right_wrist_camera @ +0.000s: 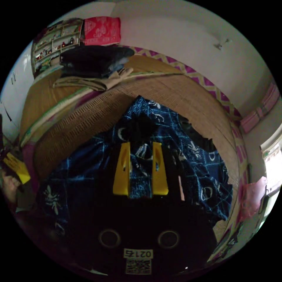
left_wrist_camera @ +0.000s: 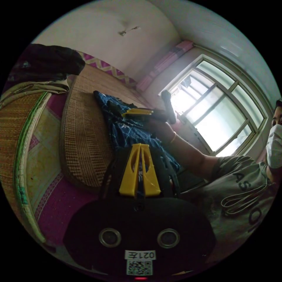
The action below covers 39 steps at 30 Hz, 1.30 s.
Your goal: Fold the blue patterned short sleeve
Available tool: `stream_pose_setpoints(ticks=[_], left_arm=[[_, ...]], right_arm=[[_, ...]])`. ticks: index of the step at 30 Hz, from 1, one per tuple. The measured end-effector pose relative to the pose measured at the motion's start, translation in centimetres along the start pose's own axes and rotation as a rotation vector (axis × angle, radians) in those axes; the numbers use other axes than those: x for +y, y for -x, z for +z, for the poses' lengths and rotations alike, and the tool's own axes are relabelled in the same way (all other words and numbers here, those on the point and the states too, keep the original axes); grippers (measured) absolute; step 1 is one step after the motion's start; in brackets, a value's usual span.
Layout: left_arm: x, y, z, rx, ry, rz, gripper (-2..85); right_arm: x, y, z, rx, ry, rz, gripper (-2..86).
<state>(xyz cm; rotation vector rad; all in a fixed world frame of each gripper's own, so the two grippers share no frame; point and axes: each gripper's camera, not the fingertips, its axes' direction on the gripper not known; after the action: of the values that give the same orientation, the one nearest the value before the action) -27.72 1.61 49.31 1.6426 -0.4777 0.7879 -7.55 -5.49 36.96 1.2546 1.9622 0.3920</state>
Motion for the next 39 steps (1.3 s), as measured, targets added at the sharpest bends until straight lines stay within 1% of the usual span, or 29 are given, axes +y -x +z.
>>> stream_pose_setpoints(ticks=[1, 3, 6, 7, 8, 9, 10, 11, 12, 13, 15, 16, 17, 18, 19, 20, 21, 22, 24, 25, 26, 28, 29, 30, 32, 37, 39], left_arm=[[0.2, -0.1, -1.0, -0.006, 0.003, -0.002, -0.9], [0.4, -0.1, -2.4, 0.001, 0.003, -0.008, -0.9], [0.7, -0.1, -4.4, 0.012, 0.000, -0.028, -1.0], [0.7, -0.2, -5.1, 0.020, -0.003, -0.031, -0.9], [0.8, -0.4, -5.7, 0.028, -0.005, -0.034, -0.9], [0.8, -0.5, -5.9, 0.033, -0.006, -0.035, -0.9], [0.8, -0.8, -6.4, 0.043, -0.008, -0.037, -0.9], [0.7, -1.2, -6.7, 0.055, -0.008, -0.038, -0.9], [0.7, -1.3, -6.9, 0.058, -0.005, -0.038, -0.9], [0.7, -1.8, -7.2, 0.050, 0.004, -0.036, -0.9], [0.8, -2.6, -7.8, 0.004, 0.015, -0.022, -0.9], [0.9, -3.2, -8.3, -0.023, 0.020, -0.009, -0.9], [1.1, -3.8, -8.9, -0.038, 0.018, 0.005, -0.9], [1.2, -4.0, -9.2, -0.046, 0.016, 0.008, -0.9], [1.4, -4.3, -9.7, -0.058, 0.016, 0.011, -0.9], [1.6, -4.5, -10.0, -0.057, 0.024, 0.006, -0.9], [1.7, -4.6, -10.2, -0.054, 0.029, 0.003, -0.9], [2.0, -4.7, -10.5, -0.049, 0.043, -0.003, -0.9], [2.6, -5.1, -11.2, -0.058, 0.045, -0.005, -0.8], [3.1, -5.4, -11.8, -0.073, 0.036, -0.002, -0.7], [3.8, -5.7, -12.5, -0.095, 0.021, 0.003, -0.5], [4.8, -6.1, -13.5, -0.127, 0.012, 0.000, 0.3], [5.5, -6.2, -14.2, -0.139, 0.009, -0.018, 2.2], [5.9, -6.2, -14.6, -0.144, 0.003, -0.029, 3.8], [7.4, -6.4, -16.0, -0.175, -0.017, -0.065, 8.3], [10.3, -7.6, -17.8, -0.286, -0.042, -0.041, 10.2], [11.1, -7.7, -17.8, -0.290, -0.037, -0.044, 10.3]], right_arm=[[0.9, -1.0, -1.3, -0.024, -0.025, 0.003, 10.0], [2.8, -3.3, -3.3, 0.011, -0.074, 0.046, 9.0], [7.1, -9.5, -6.1, 0.175, -0.145, 0.205, 3.6], [9.2, -12.4, -6.7, 0.239, -0.152, 0.290, 1.4], [11.4, -15.5, -6.4, 0.275, -0.119, 0.388, 0.7], [12.4, -17.1, -5.9, 0.276, -0.081, 0.436, 0.3], [14.5, -20.0, -4.1, 0.265, 0.025, 0.517, 0.0], [16.4, -22.0, -1.3, 0.206, 0.164, 0.546, -0.2], [17.1, -22.5, 0.0, 0.164, 0.220, 0.531, -0.3], [18.4, -22.4, -0.5, 0.196, 0.130, 0.497, -0.4], [18.8, -21.8, -2.2, 0.250, 0.120, 0.451, -0.5], [19.7, -21.6, -4.2, 0.319, 0.031, 0.475, -0.6], [21.1, -22.0, -5.9, 0.338, -0.063, 0.535, -0.5], [21.8, -22.4, -6.1, 0.327, -0.073, 0.570, -0.5], [22.9, -23.7, -4.9, 0.274, -0.004, 0.617, -0.5], [23.8, -24.7, -2.1, 0.170, 0.156, 0.606, -0.4], [24.3, -24.6, -2.6, 0.191, 0.084, 0.581, -0.4], [24.9, -24.6, -3.7, 0.206, 0.070, 0.553, -0.4], [26.4, -24.7, -6.7, 0.166, -0.050, 0.560, -0.3], [28.2, -24.3, -9.4, 0.093, -0.174, 0.562, -0.2], [30.1, -23.6, -11.5, 0.016, -0.236, 0.552, 0.0], [33.2, -22.5, -13.6, -0.083, -0.254, 0.527, 0.8], [35.8, -21.7, -14.7, -0.134, -0.258, 0.527, 1.5], [37.0, -21.4, -15.1, -0.152, -0.254, 0.531, 1.9], [42.6, -20.4, -16.2, -0.201, -0.234, 0.559, 3.1], [52.9, -19.9, -16.9, -0.258, -0.229, 0.671, 4.8], [55.7, -19.8, -16.4, -0.295, -0.230, 0.672, 5.2]])
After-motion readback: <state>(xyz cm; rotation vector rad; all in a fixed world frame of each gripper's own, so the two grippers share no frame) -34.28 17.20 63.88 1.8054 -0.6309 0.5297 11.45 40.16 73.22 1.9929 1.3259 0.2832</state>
